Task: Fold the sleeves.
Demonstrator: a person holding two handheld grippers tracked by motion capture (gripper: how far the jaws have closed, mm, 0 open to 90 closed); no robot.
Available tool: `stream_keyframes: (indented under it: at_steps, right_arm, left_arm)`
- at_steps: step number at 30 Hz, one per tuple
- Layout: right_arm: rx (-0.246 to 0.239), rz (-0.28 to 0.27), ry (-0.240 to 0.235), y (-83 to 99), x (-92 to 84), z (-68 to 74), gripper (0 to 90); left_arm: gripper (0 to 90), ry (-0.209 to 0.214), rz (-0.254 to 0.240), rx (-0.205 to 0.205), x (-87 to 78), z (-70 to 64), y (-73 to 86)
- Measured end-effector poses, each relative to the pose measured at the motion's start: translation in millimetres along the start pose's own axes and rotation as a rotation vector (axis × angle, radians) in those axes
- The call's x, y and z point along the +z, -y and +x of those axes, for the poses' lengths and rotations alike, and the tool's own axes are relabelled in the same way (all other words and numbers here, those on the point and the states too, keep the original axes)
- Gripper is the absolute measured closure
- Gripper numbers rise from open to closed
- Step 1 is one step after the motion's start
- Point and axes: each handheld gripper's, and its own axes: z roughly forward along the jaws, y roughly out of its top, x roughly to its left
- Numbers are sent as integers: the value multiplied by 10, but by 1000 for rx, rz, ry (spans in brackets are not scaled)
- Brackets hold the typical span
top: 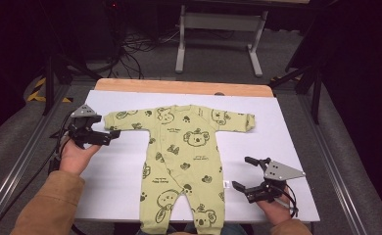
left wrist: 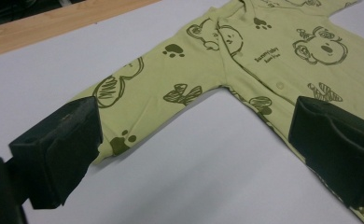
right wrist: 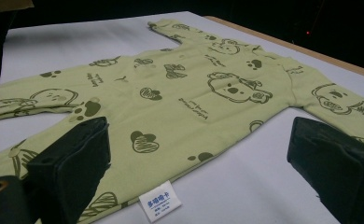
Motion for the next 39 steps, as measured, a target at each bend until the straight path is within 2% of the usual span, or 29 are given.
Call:
stream_keyframes:
  at_steps: [4, 11, 16, 19, 20, 22, 25, 29, 31, 34, 36, 39]
  right_arm:
    - [3, 2, -2, 2, 1, 1, 68]
    - [3, 2, -5, 2, 7, 5, 68]
    - [4, 4, -9, 4, 9, 4, 69]
    - [7, 3, -14, 4, 6, 6, 69]
    - [25, -10, -27, 6, 0, 1, 69]
    - [35, -19, -33, 7, -7, -6, 70]
    - [50, -29, -36, 12, -27, -21, 70]
    - [48, -22, -39, 21, -26, -18, 71]
    - [56, -29, -50, 22, -27, -17, 71]
    - [59, -34, -54, 22, -38, -14, 71]
    - [59, -34, -55, 23, -43, -12, 71]
    - [57, -32, -57, 26, -41, -7, 73]
  left_arm:
    - [70, -7, 4, -22, 16, 60, -24]
    - [94, -64, 43, -52, 148, 203, -31]
    - [156, -111, 108, -84, 252, 286, -29]
    - [167, -122, 126, -137, 301, 373, 2]
    - [176, -121, 130, -160, 307, 410, 10]
    - [190, -145, 137, -171, 325, 465, 24]
    - [214, -143, 146, -225, 383, 548, 63]
    - [257, -136, 174, -272, 465, 595, 106]
    - [268, -145, 186, -282, 492, 598, 114]
    - [291, -135, 198, -298, 531, 606, 125]
    - [322, -138, 209, -296, 554, 601, 127]
    - [383, -145, 247, -302, 605, 605, 143]
